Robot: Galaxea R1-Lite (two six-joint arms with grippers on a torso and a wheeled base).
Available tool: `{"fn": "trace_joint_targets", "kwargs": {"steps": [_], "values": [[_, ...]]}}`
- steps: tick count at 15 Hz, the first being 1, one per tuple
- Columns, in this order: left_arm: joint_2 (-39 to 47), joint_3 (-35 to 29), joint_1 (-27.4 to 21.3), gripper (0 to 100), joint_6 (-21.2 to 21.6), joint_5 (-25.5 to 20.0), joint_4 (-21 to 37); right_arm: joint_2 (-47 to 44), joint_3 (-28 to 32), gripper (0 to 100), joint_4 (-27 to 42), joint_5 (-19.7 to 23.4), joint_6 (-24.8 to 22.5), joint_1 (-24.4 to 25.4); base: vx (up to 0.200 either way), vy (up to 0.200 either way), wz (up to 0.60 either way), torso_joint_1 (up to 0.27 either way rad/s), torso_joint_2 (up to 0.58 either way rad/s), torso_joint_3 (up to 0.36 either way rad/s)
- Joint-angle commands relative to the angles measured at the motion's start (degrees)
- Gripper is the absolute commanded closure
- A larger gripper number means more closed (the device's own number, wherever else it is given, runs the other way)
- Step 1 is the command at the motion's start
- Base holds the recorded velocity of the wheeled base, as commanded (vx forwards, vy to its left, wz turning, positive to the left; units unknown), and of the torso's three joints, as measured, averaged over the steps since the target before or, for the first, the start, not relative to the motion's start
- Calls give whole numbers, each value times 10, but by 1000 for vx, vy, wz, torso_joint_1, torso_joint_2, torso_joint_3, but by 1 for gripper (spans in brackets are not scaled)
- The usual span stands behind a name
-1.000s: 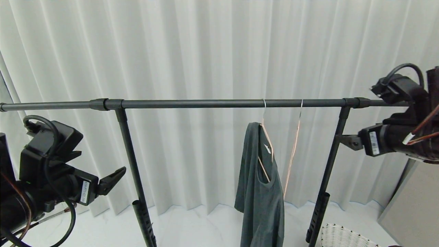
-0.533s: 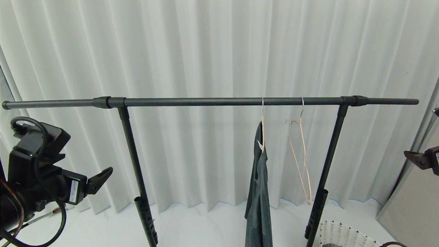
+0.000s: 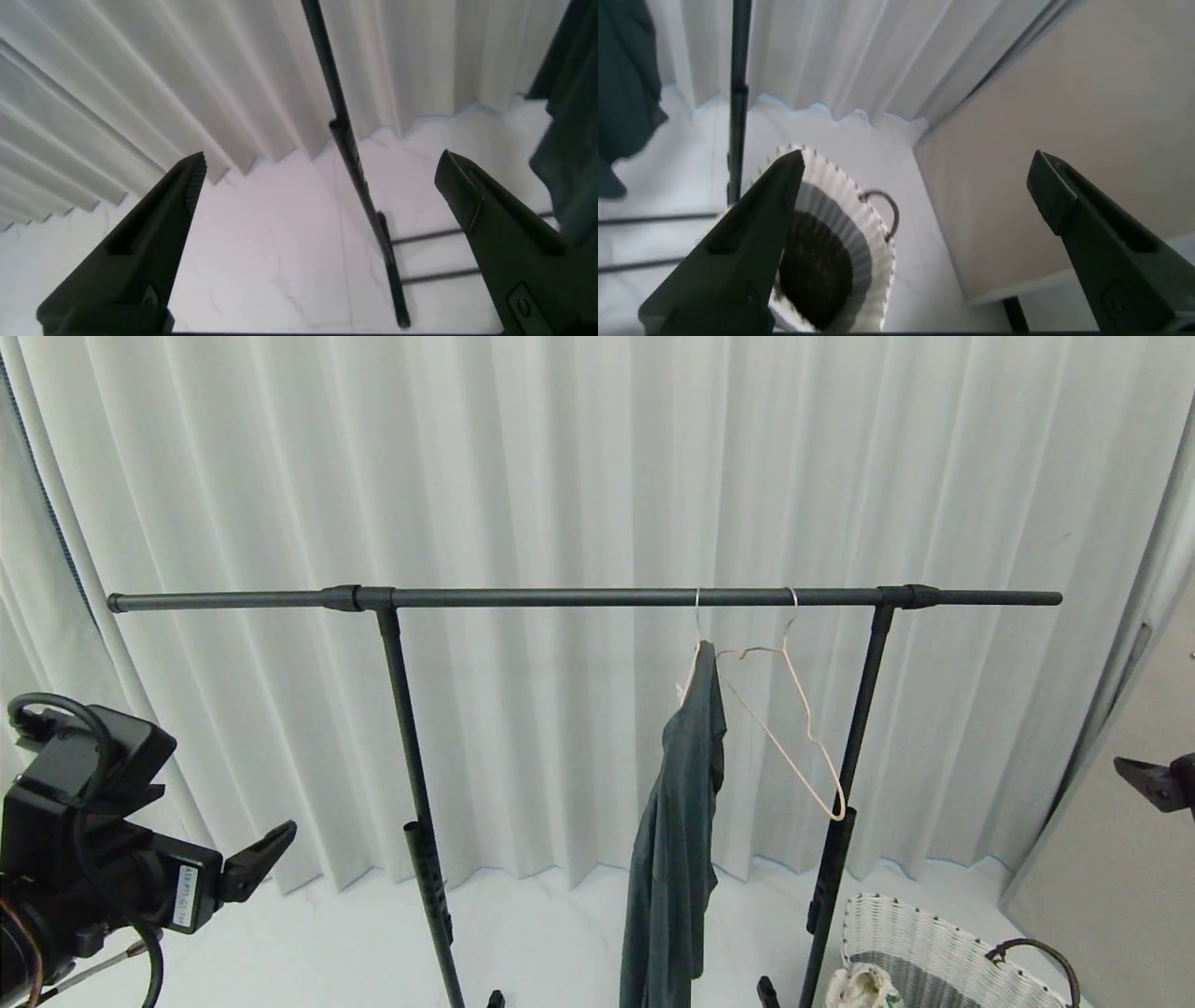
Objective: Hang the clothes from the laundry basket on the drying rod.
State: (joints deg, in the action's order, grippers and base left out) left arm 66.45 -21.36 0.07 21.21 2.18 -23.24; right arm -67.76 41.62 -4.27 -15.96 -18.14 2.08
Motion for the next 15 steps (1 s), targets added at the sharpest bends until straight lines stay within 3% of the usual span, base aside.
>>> {"fn": "trace_joint_targets", "kwargs": {"steps": [1, 3, 7, 9, 10, 11, 15], "values": [[-12, 33, 14, 0, 0, 2, 0, 6, -34, 0, -16, 0, -12, 0, 0, 0, 0, 0, 0, 0], [-26, 73, 17, 0, 0, 19, 0, 11, -59, 0, -27, -1, -18, -1, 0, 0, 0, 0, 0, 0], [-112, 214, 17, 0, -6, 47, 17, 55, -191, 0, -29, -3, -16, -8, 0, 0, 0, 0, 0, 0], [-170, 214, 17, 0, -28, 48, 106, 94, -269, 0, -29, -8, -15, -12, 0, 0, 0, 0, 0, 0], [-222, 214, 17, 0, -28, 48, 181, 114, -308, 0, -29, -17, -15, -17, 0, 0, 0, 0, 0, 0], [-251, 212, 15, 0, -30, 48, 206, 131, -330, 0, -29, -21, -15, -19, 0, 0, 0, 0, 0, 0], [-251, 212, 16, 0, -34, 49, 201, 226, -416, 0, -23, -26, -19, -22, 0, 0, 0, 0, 0, 0]]}}
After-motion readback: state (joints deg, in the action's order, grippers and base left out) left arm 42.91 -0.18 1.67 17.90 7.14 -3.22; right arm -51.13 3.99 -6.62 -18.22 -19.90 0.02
